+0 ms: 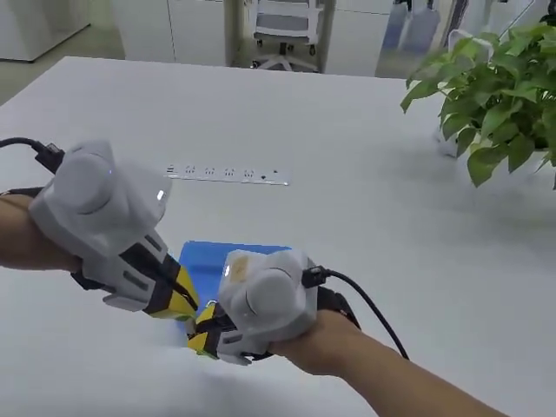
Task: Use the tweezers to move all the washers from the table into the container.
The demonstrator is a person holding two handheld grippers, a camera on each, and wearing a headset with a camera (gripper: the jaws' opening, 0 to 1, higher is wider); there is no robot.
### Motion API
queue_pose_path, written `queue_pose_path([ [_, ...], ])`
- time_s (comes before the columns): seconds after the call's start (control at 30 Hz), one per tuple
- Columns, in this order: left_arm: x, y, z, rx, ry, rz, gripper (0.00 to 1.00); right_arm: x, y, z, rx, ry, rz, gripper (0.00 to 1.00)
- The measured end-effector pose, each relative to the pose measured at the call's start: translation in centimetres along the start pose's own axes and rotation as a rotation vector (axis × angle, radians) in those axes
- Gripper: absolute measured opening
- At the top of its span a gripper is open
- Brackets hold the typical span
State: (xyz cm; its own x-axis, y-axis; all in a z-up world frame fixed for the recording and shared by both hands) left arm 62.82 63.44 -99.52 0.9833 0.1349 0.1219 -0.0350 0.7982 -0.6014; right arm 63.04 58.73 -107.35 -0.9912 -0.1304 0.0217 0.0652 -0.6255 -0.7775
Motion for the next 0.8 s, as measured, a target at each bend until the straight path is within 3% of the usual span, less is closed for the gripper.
queue_pose_path([
  [0.37,1.2,-1.5,1.6,-0.015,-0.029,-0.025,0.05,-1.1,-1.7,1.7,-0.008,0.035,0.023,0.10],
  [0.8,2.8,-2.2,2.3,-0.022,-0.053,-0.051,0.05,-3.0,-2.6,2.8,-0.023,0.065,0.033,0.10],
])
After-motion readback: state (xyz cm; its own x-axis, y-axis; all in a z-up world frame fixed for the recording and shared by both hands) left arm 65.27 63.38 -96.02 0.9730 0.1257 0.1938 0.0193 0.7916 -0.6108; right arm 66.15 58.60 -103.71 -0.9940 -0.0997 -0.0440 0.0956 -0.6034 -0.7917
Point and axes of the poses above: the centre of the closed fingertips' face, and the gripper's own axes: z roughly backward along the fingers, x roughly to its left, y roughly out of its underside, the point moved 6 cm from there along z, roughly backward along the fingers, and after that the axes turned 9 degrees about -y, right-handed, at the moved point
